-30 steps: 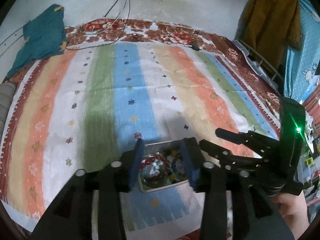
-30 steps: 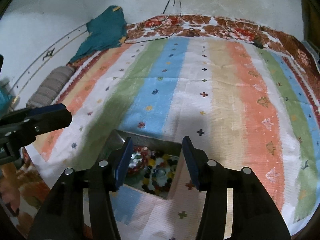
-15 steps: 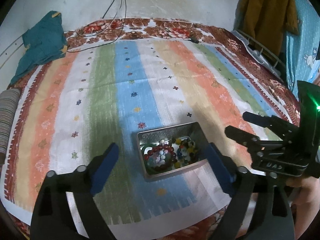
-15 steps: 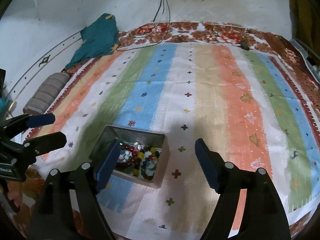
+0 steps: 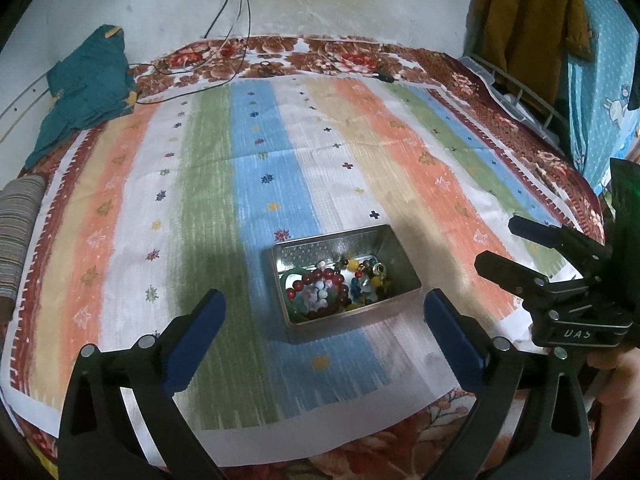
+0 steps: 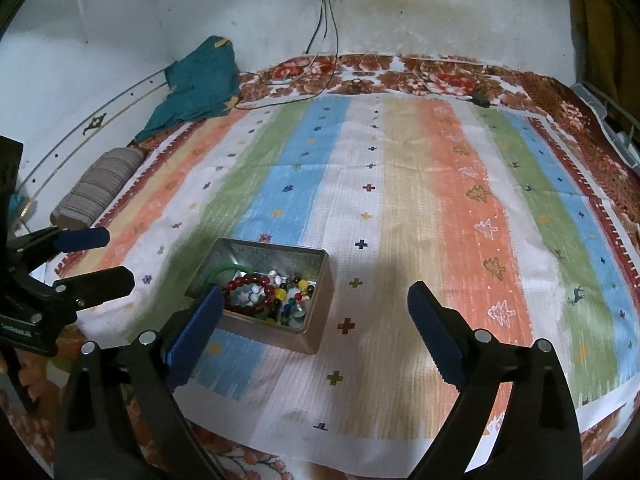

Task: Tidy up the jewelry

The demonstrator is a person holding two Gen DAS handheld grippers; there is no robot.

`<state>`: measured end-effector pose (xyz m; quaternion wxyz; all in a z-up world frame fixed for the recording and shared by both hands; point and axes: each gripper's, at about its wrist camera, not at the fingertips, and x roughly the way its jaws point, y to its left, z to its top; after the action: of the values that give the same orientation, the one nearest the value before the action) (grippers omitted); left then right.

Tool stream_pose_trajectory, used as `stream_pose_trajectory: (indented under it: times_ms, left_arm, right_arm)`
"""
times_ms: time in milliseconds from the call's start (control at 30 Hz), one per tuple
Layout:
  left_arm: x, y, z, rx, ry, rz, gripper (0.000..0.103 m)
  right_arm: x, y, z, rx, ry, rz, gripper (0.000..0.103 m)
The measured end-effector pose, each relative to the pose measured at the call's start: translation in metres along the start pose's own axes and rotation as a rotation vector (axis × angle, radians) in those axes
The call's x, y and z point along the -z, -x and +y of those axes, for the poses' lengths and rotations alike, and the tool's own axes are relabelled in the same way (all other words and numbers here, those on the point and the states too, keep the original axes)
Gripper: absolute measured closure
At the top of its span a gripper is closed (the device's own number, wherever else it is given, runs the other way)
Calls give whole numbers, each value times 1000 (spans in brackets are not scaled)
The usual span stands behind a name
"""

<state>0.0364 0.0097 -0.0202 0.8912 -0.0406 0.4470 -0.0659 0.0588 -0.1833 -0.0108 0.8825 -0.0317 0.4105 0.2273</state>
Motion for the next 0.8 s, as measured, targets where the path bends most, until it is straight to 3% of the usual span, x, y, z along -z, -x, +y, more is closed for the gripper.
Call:
stream_pose_trajectory:
  times_ms: [800]
  left_arm:
    - [15,18,-9,-68,-39,-45,6]
  right_arm:
    - [16,19,8,-26,23,-23,9]
